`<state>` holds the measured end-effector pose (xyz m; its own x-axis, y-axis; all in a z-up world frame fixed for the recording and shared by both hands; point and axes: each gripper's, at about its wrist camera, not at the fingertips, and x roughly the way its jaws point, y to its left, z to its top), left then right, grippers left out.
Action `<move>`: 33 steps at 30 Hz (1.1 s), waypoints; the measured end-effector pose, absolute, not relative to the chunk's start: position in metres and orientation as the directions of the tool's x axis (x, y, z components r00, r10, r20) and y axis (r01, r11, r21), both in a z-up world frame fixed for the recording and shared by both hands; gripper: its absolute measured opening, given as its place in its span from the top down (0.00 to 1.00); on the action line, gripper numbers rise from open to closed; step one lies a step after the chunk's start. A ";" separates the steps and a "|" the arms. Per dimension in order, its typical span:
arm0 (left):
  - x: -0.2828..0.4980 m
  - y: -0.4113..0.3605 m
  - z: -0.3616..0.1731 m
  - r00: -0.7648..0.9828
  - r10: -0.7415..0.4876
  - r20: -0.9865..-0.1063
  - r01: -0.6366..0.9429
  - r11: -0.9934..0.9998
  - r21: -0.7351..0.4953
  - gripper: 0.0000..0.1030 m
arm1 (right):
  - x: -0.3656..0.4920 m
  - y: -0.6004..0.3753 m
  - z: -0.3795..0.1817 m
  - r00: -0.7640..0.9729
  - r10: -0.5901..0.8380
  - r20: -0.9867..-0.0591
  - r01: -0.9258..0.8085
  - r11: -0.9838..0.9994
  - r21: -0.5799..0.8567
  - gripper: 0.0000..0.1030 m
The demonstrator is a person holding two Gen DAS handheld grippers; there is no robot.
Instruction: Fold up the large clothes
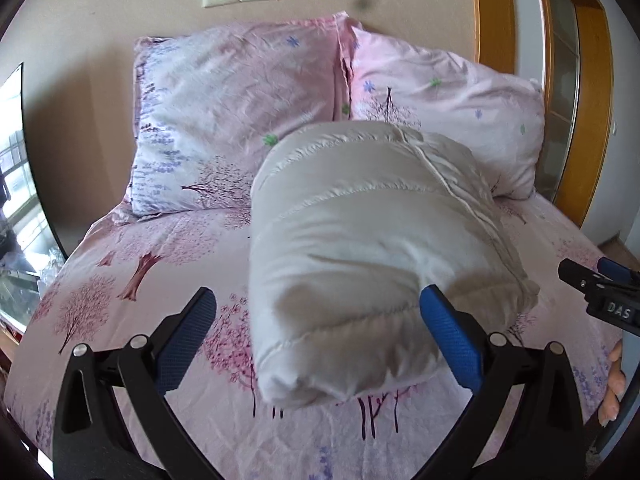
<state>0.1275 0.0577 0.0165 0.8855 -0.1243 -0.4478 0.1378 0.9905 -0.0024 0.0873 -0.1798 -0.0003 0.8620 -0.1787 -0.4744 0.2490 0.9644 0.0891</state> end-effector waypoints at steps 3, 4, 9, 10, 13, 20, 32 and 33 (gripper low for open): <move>0.112 0.073 0.020 0.895 -0.106 -0.434 0.097 0.994 -0.043 0.02 | 0.075 -0.180 0.003 0.874 -0.180 -0.451 0.240 0.968 0.077 0.01; 0.106 0.079 0.021 0.894 -0.109 -0.434 0.094 0.994 -0.057 0.02 | 0.072 -0.179 0.003 0.877 -0.174 -0.448 0.232 0.969 0.078 0.01; 0.082 0.097 0.016 0.882 -0.061 -0.468 0.046 0.998 -0.044 0.02 | 0.054 -0.170 0.000 0.888 -0.117 -0.445 0.176 0.980 0.094 0.01; 0.076 0.098 0.014 0.882 -0.031 -0.469 0.029 1.000 -0.011 0.02 | 0.050 -0.168 -0.002 0.892 -0.104 -0.440 0.165 0.981 0.101 0.01; 0.060 0.098 0.007 0.879 0.010 -0.476 0.020 0.998 0.058 0.02 | 0.037 -0.163 -0.007 0.902 -0.065 -0.427 0.133 0.983 0.130 0.01; 0.047 0.100 -0.007 0.845 0.015 -0.535 0.025 0.997 0.068 0.02 | 0.029 -0.150 -0.025 0.863 0.029 -0.504 0.075 0.980 0.185 0.01; 0.065 0.083 -0.022 0.768 0.001 -0.640 0.067 0.994 0.081 0.02 | 0.040 -0.112 -0.039 0.784 0.020 -0.620 0.021 0.998 0.059 0.01; 0.065 0.082 -0.023 0.767 0.005 -0.642 0.066 0.994 0.088 0.02 | 0.041 -0.110 -0.041 0.777 0.014 -0.629 0.022 0.999 0.049 0.01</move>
<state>0.0653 0.0816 -0.0228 0.7667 0.0055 -0.6420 0.0662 0.9939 0.0876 0.0406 -0.1096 -0.0412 0.7775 0.0135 -0.6288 0.0223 0.9985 0.0491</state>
